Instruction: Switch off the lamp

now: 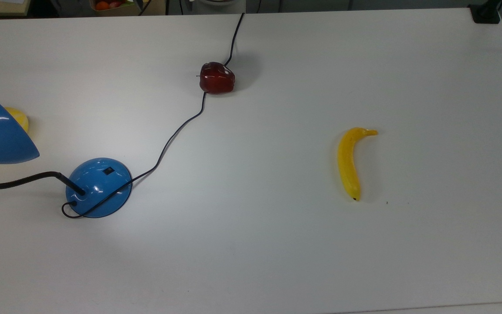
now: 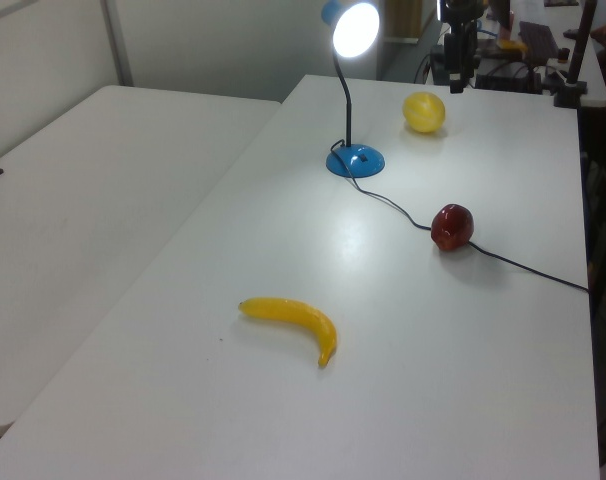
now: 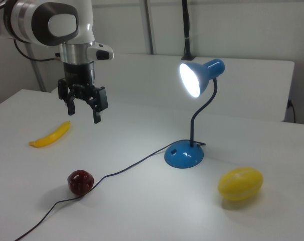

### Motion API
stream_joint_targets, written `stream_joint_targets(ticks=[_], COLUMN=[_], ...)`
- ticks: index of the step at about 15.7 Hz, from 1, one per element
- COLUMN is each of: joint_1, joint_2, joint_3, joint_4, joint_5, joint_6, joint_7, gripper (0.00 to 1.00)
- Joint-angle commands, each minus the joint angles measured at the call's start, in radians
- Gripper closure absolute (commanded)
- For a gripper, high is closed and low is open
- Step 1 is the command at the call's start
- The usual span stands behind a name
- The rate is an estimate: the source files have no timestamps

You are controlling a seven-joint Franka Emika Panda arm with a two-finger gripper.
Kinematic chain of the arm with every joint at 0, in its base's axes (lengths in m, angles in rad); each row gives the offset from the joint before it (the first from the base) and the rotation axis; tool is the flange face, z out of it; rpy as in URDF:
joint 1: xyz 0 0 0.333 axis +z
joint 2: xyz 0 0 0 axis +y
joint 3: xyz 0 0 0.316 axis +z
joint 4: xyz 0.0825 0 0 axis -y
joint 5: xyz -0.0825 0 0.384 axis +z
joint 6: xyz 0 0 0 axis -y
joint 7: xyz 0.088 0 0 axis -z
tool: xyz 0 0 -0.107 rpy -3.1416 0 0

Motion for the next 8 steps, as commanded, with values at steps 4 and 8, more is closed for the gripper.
stream_joint_targets(ticks=[4,8], joint_1=[0.000,-0.033], joint_2=[-0.016,0.013], joint_3=[-0.009,-0.009], joint_4=[-0.013,-0.010], joint_5=[0.005,-0.007], joint_6=[-0.041,0.016], joint_7=[-0.021,-0.025], gripper=[0.00,0.00])
